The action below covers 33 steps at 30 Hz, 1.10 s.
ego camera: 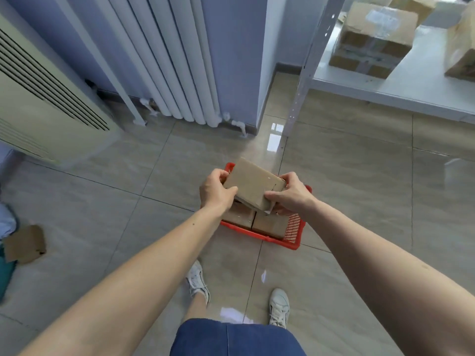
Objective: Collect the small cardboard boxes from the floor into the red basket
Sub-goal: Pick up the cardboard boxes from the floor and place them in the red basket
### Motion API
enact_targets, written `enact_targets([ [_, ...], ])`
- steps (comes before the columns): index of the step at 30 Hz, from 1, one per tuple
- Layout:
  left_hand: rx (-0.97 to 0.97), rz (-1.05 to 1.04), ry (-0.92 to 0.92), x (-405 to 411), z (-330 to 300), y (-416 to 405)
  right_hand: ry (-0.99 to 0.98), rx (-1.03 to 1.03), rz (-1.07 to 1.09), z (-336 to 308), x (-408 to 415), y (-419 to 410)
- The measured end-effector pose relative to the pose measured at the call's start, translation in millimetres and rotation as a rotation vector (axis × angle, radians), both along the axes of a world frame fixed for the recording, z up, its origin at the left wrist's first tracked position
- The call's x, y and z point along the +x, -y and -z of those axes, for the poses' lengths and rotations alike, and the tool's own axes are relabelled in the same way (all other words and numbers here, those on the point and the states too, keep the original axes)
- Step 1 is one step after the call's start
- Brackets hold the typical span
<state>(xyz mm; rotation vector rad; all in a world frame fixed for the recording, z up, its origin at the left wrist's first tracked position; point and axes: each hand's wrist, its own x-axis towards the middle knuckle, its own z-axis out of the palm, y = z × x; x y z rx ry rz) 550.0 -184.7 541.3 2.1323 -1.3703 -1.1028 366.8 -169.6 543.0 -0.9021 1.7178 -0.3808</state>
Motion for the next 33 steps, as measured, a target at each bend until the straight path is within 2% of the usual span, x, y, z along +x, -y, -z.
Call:
enact_targets([
  [5,0.054,0.033,-0.116,41.1,36.8,56.0,0.105,0.060,0.262,46.1,33.5,29.6],
  [11,0.144,0.196,-0.146,61.2,125.9,89.0,0.124,0.172,0.383,123.7,68.3,44.6],
  [16,0.237,0.231,-0.227,64.8,205.5,101.3,0.046,0.233,0.372,211.8,93.8,55.8],
  [20,0.275,0.151,-0.244,59.6,276.9,108.2,-0.054,0.226,0.365,292.0,101.8,57.2],
  [25,0.286,0.137,-0.221,60.4,377.5,102.6,0.024,0.272,0.491,388.0,113.8,51.1],
  [33,0.305,0.289,-0.119,72.3,485.8,94.9,-0.159,0.362,0.258,486.6,126.1,36.8],
])
